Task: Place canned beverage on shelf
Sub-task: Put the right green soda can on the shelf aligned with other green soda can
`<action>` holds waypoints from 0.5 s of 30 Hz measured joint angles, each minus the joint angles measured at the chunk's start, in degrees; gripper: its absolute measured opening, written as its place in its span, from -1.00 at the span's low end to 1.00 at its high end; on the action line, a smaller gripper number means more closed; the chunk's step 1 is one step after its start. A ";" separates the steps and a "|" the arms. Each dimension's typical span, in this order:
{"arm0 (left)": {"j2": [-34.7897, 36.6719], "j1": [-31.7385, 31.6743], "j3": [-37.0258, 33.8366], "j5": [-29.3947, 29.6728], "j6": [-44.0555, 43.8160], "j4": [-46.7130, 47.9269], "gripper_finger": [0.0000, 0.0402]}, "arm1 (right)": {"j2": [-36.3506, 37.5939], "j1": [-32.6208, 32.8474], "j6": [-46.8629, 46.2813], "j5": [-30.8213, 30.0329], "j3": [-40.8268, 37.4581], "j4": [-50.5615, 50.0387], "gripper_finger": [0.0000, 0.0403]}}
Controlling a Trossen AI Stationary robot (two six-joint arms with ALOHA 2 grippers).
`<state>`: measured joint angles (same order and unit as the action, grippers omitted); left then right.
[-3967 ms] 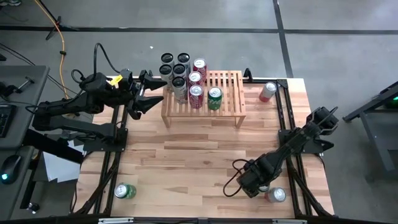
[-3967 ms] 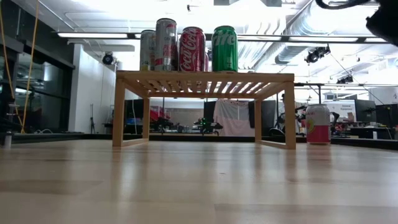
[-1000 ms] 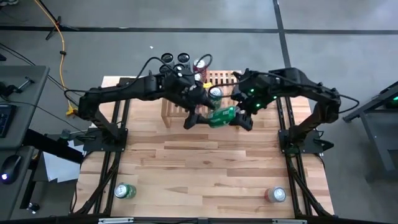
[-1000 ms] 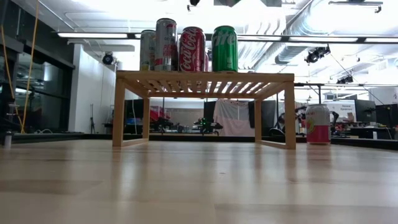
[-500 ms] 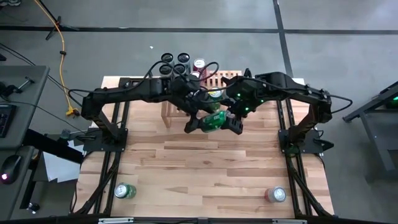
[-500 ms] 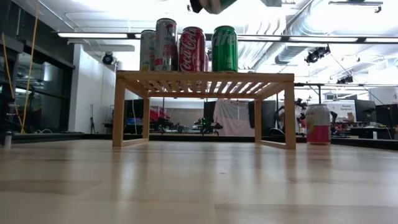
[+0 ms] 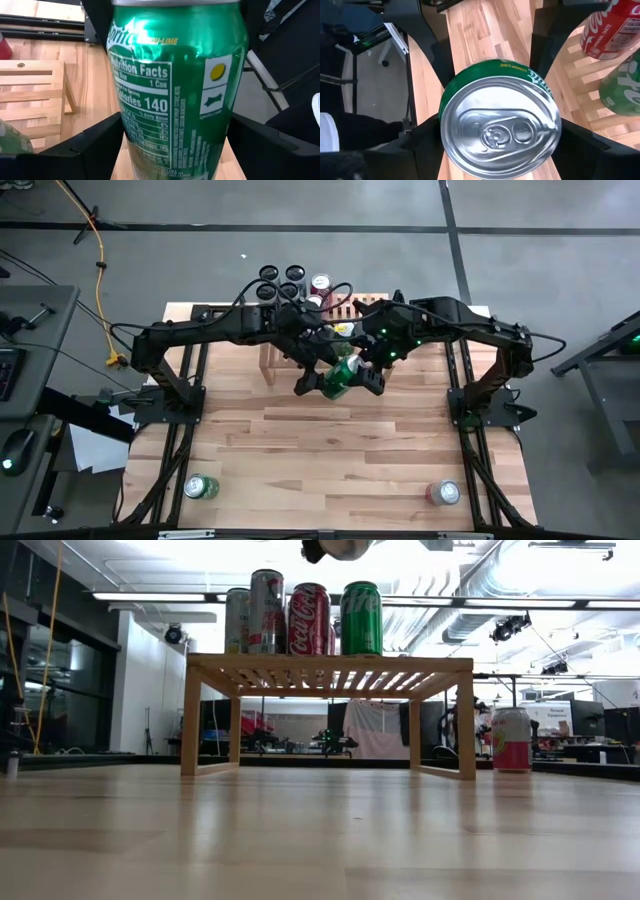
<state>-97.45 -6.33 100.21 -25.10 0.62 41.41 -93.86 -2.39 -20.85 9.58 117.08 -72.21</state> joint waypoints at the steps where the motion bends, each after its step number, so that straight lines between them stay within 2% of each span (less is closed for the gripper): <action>1: 0.00 0.02 -0.01 0.01 0.00 -0.03 0.61 | 0.00 0.00 -0.05 0.00 0.00 0.01 0.39; 11: -0.02 0.02 -0.10 0.49 1.18 -1.00 0.61 | 0.16 -0.02 -0.06 -0.32 0.09 0.01 0.39; 15: -0.02 0.08 -0.14 2.74 1.70 -1.59 0.50 | 0.22 -0.07 0.64 -0.73 0.13 -0.08 0.39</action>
<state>-97.47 -6.24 100.07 -22.37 2.32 39.82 -93.65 -2.46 -20.22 8.86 117.21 -72.29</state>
